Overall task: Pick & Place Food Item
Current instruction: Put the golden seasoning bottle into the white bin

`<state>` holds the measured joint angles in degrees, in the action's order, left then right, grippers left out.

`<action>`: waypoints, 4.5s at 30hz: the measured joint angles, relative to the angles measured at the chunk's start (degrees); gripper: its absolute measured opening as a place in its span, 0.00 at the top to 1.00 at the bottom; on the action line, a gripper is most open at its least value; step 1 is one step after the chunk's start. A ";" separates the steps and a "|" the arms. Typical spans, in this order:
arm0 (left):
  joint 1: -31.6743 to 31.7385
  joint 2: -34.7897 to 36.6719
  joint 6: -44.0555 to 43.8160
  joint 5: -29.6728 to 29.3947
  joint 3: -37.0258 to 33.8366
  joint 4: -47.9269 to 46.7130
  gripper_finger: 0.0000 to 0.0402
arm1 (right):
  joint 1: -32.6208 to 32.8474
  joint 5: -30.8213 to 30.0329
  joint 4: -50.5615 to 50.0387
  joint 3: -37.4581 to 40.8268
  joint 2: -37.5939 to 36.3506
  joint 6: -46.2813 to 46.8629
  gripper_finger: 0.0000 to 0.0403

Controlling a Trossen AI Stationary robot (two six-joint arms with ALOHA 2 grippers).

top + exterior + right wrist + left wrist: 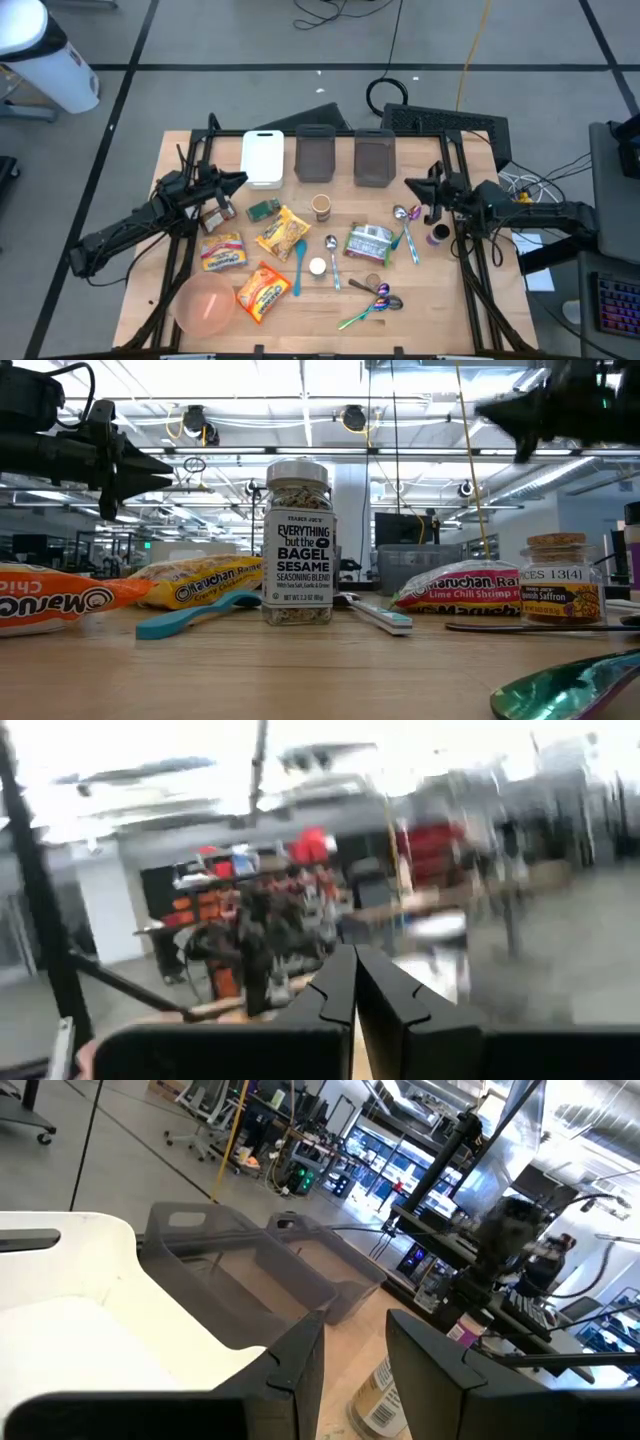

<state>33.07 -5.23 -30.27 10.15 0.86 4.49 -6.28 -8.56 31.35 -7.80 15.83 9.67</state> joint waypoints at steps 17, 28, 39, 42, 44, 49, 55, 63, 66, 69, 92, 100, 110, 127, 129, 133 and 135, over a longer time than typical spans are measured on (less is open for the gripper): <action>-0.01 0.00 -0.01 -0.01 0.00 0.02 0.71 | -0.19 -8.08 -4.05 -39.62 36.83 -18.06 1.00; 0.00 -0.02 -10.15 -3.50 -0.02 6.73 0.71 | -2.39 -9.19 -2.20 -51.01 58.76 -0.11 1.00; -0.01 0.00 -21.09 -6.20 0.00 21.94 0.71 | -2.38 -9.18 -0.58 -51.07 62.86 15.72 1.00; -0.01 -0.04 -25.33 -7.75 0.00 21.92 0.71 | -2.38 -9.18 -0.80 -51.07 62.93 17.13 1.00; -0.01 -0.07 -29.96 -9.06 0.12 22.42 0.71 | -2.36 -9.18 -0.57 -51.07 62.83 17.72 1.00; -0.01 -1.07 -26.14 -3.89 6.13 23.34 0.71 | -2.36 -9.17 0.36 -51.07 62.79 17.85 0.99; -0.01 -7.44 -14.23 2.29 23.34 4.32 0.71 | -2.38 -7.94 2.41 -51.07 62.40 18.19 0.94; -1.23 -25.46 1.06 10.17 47.83 -25.33 0.71 | -2.23 3.34 2.71 -51.05 62.38 18.16 0.84; -2.66 -31.57 4.33 11.38 53.24 -29.32 0.71 | -2.23 5.96 2.70 -51.06 62.38 18.15 0.78; -4.01 -37.39 8.06 11.37 57.56 -31.30 0.71 | -2.23 8.58 2.53 -51.06 62.38 17.87 0.70; -8.77 -70.95 9.30 9.30 83.95 -35.71 0.35 | -9.11 22.23 -27.57 -51.01 44.38 5.69 0.22; -11.49 -78.08 4.39 7.95 85.57 -24.46 0.20 | -8.96 22.21 -25.97 -51.01 43.17 9.08 0.23; -15.29 -84.64 -1.37 12.02 85.53 -22.75 0.22 | -8.96 31.32 -41.26 -51.03 43.15 7.68 0.22; -18.72 -84.39 12.50 0.09 85.48 -47.11 0.32 | -8.59 31.33 -17.38 -29.05 43.43 22.43 0.22; -20.15 -84.39 15.58 -3.78 85.48 -47.43 0.32 | -8.61 31.27 -12.20 -26.13 43.40 24.70 0.22; -23.77 -84.61 22.50 -9.78 85.48 -50.07 0.32 | -8.61 31.26 -6.36 -22.57 43.21 27.89 0.22; -25.49 -85.03 25.53 -12.16 85.48 -50.70 0.32 | -8.61 31.24 -5.65 -22.42 43.02 28.06 0.22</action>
<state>7.58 -90.27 -4.74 -2.02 86.35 -46.21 -14.90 22.68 25.70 -30.22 58.85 37.73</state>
